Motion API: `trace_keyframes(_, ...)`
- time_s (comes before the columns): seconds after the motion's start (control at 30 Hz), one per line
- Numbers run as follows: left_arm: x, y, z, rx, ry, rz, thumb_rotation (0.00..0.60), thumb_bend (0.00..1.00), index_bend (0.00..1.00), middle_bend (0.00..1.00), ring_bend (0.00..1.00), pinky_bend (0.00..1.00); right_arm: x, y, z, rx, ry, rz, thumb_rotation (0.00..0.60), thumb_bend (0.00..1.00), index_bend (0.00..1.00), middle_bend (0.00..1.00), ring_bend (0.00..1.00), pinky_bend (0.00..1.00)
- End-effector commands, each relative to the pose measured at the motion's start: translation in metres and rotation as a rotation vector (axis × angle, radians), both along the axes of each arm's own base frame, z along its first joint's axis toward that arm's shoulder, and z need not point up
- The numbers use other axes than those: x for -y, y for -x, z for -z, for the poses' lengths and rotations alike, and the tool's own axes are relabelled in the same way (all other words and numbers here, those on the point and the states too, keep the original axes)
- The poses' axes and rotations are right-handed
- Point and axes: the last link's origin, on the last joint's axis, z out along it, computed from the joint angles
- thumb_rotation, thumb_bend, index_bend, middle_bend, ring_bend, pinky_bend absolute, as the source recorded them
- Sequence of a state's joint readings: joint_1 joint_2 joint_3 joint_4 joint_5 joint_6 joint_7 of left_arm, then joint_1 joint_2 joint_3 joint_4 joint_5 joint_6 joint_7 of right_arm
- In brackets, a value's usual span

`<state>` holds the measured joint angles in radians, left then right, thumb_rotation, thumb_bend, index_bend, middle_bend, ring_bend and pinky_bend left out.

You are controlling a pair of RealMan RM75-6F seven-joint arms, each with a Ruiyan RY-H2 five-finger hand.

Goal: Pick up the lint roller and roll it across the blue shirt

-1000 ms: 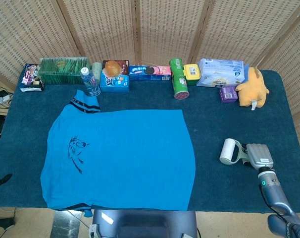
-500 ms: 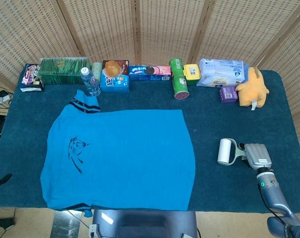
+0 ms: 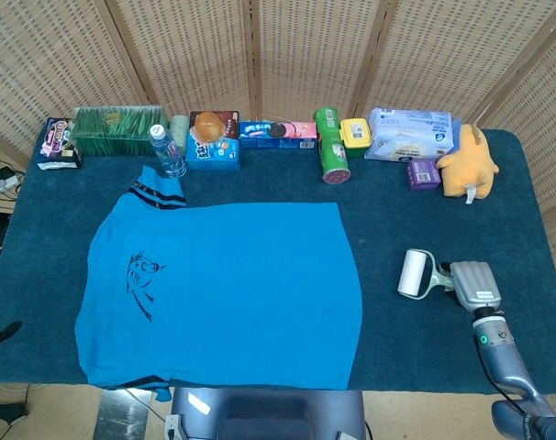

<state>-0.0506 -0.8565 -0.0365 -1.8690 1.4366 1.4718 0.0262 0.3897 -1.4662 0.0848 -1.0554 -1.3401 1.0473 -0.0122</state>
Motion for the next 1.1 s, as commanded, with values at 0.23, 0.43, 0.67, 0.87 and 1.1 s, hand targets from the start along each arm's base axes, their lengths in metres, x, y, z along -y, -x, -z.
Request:
trace_keyframes(0.23,0.0,0.0,0.0,0.001,0.002,0.001,0.6,0.13,0.0,0.0,0.0,0.08,-0.001,-0.002,0.001,-0.002,-0.067,0.016,0.6,0.74,0.7,0.81,0.73,0.96)
trace_keyframes(0.43,0.0,0.0,-0.001,0.005,0.002,0.001,0.6,0.13,0.0,0.0,0.0,0.08,0.0,-0.005,0.0,-0.015,-0.073,-0.001,0.6,0.13,0.72,0.8,0.72,0.96)
trace_keyframes(0.67,0.0,0.0,-0.001,0.006,0.002,0.001,0.6,0.13,0.0,0.0,0.0,0.08,0.002,-0.008,-0.001,-0.032,-0.054,-0.03,0.6,0.0,0.76,0.8,0.72,0.95)
trace_keyframes(0.87,0.0,0.0,-0.001,0.008,0.002,0.001,0.6,0.13,0.0,0.0,0.0,0.08,0.002,-0.009,-0.001,-0.036,-0.056,-0.037,0.6,0.0,0.76,0.79,0.71,0.93)
trace_keyframes(1.1,0.0,0.0,-0.001,0.008,0.003,0.001,0.6,0.13,0.0,0.0,0.0,0.08,0.0,-0.016,0.002,0.042,-0.099,-0.01,0.6,0.86,0.81,0.82,0.74,0.95)
